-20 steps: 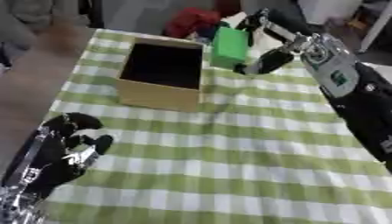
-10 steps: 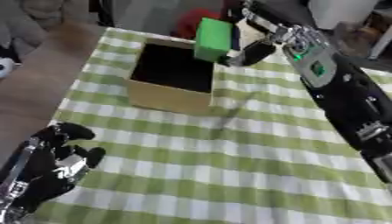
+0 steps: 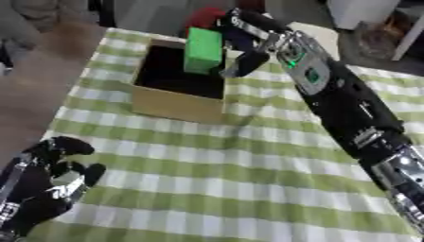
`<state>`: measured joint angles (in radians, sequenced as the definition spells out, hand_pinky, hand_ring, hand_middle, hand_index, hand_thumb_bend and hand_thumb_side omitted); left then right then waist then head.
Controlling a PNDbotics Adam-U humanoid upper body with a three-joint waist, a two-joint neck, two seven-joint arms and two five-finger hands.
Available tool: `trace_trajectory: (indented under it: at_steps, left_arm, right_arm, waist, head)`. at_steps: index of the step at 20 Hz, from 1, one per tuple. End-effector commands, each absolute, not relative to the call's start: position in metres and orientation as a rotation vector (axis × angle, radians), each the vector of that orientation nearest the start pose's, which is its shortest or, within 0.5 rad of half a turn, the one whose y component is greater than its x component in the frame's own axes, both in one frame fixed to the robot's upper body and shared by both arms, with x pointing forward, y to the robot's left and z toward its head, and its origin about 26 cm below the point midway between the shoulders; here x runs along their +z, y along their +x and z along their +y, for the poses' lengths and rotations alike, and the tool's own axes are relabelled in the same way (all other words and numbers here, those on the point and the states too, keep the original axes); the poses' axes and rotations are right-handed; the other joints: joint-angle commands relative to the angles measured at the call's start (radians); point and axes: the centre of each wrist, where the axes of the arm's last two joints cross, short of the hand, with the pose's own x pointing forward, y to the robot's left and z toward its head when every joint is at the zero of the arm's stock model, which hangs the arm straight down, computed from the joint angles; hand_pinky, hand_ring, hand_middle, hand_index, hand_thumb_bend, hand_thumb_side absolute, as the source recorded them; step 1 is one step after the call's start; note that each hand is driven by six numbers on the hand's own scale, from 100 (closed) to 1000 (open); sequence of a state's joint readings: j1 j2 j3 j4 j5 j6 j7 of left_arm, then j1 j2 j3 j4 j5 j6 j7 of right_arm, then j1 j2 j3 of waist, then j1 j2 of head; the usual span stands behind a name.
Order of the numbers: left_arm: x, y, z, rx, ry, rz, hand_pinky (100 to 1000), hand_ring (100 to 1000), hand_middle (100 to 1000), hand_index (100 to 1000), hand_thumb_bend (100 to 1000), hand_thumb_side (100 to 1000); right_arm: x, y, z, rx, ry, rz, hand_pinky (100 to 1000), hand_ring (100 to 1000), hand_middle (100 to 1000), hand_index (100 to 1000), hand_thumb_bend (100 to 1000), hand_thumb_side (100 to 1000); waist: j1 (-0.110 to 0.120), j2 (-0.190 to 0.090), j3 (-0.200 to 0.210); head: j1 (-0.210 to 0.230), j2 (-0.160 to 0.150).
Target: Pick up objects on the table and place them in the box.
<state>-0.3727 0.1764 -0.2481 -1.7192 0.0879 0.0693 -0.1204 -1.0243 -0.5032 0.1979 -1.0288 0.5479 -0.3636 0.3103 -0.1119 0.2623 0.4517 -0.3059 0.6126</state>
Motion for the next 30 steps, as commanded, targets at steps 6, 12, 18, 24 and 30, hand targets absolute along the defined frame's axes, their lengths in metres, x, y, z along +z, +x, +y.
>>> trace_trajectory:
  at_steps: [6, 12, 18, 24, 30]
  left_arm:
    - [0.136, 0.335, 0.173, -0.542, -0.283, -1.941, 496, 702, 590, 624, 598, 244]
    - [0.135, 0.335, 0.174, -0.539, -0.280, -1.941, 496, 701, 590, 623, 600, 245]
    - [0.134, 0.335, 0.177, -0.527, -0.266, -1.938, 496, 701, 589, 623, 600, 243]
    - [0.128, 0.335, 0.187, -0.470, -0.214, -1.932, 496, 701, 589, 622, 603, 241]
    - [0.124, 0.334, 0.200, -0.405, -0.149, -1.928, 496, 701, 589, 622, 605, 239]
  right_arm:
    - [0.273, 0.473, -0.260, 1.496, -0.713, -1.934, 823, 747, 685, 834, 483, 299]
    - [0.273, 0.472, -0.260, 1.497, -0.707, -1.936, 852, 795, 804, 894, 479, 333]
    - [0.279, 0.465, -0.264, 1.455, -0.699, -1.997, 837, 778, 755, 882, 464, 314]
    - [0.287, 0.447, -0.281, 1.280, -0.639, -2.096, 770, 731, 667, 841, 391, 268]
    - [0.290, 0.418, -0.292, 1.111, -0.542, -2.181, 727, 703, 639, 822, 343, 238]
  waist:
    - [0.011, -0.018, -0.004]
    - [0.013, -0.019, -0.011]
    - [0.020, -0.022, -0.040]
    - [0.043, -0.040, -0.119]
    - [0.066, -0.067, -0.209]
  head:
    - [0.000, 0.001]
    - [0.001, 0.003]
    - [0.006, 0.006]
    - [0.049, 0.025]
    - [0.098, 0.045]
